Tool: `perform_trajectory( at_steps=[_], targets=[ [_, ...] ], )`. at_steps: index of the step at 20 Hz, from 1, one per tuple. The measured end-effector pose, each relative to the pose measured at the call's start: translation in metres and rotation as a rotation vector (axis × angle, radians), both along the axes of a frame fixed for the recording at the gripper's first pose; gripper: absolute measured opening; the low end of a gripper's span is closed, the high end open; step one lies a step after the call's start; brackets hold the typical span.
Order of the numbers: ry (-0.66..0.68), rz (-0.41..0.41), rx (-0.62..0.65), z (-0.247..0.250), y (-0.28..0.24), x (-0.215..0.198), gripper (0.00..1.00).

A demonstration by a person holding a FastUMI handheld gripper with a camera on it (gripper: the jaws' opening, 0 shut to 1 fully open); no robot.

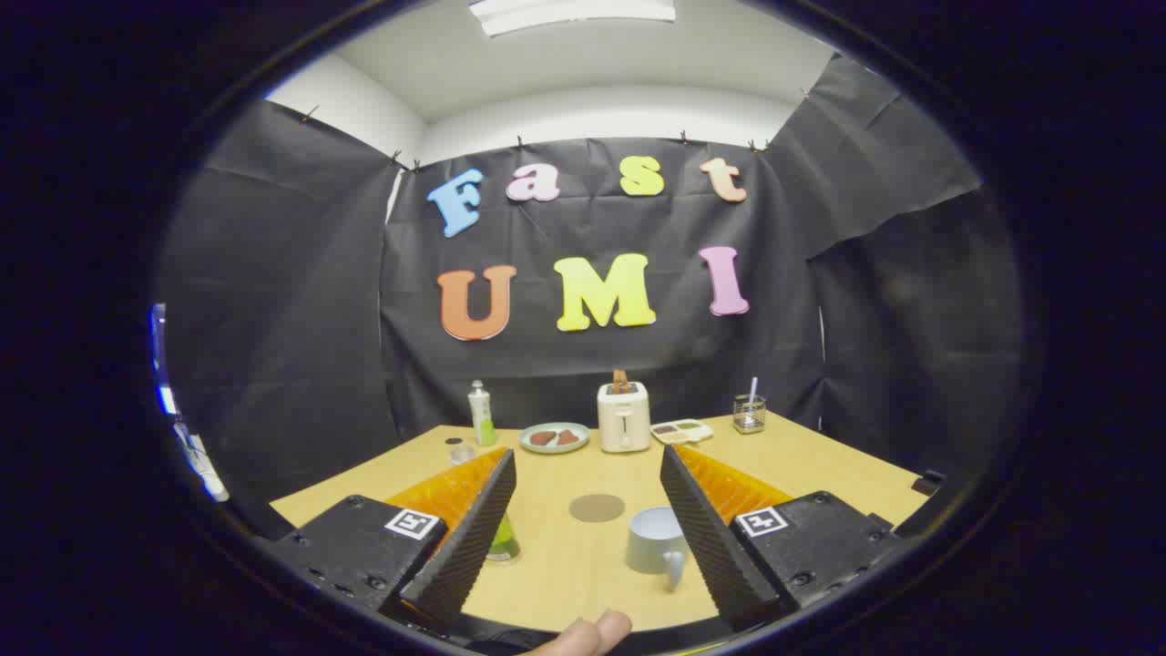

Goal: Take the bottle from table, then pour the juice into the cup, finally place the bottle on the coaster

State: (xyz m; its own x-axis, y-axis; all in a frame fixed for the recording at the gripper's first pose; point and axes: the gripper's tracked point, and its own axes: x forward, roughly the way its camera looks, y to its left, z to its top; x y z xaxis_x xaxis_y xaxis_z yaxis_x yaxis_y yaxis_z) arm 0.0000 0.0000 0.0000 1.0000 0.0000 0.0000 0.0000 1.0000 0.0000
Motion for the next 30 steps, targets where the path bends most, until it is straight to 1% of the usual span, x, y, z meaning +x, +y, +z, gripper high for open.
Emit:
perform_trajectory(
  at_steps=[1,2,4,6,7,10,14,18,23,25,30],
  targets=[
    [0.013,0.015,-0.015,0.000,0.015,0.002,1.00],
    [0.036,0.018,-0.030,-0.007,0.024,0.004,1.00],
    [0.041,0.014,-0.026,-0.003,0.037,0.007,1.00],
    [0.048,0.050,-0.022,-0.004,0.059,0.009,1.00],
    [0.043,0.056,-0.042,-0.002,0.064,0.008,1.00],
    [0.054,0.035,-0.110,-0.008,0.065,0.002,1.00],
    [0.069,0.050,-0.066,-0.019,0.068,0.001,1.00],
    [0.098,0.019,-0.083,-0.034,0.057,0.010,1.00],
    [0.134,0.010,-0.084,-0.050,0.054,0.019,1.00],
    [0.147,0.010,-0.105,-0.055,0.056,0.023,1.00],
    [0.136,0.034,-0.109,-0.054,0.067,0.031,1.00]
  ],
)
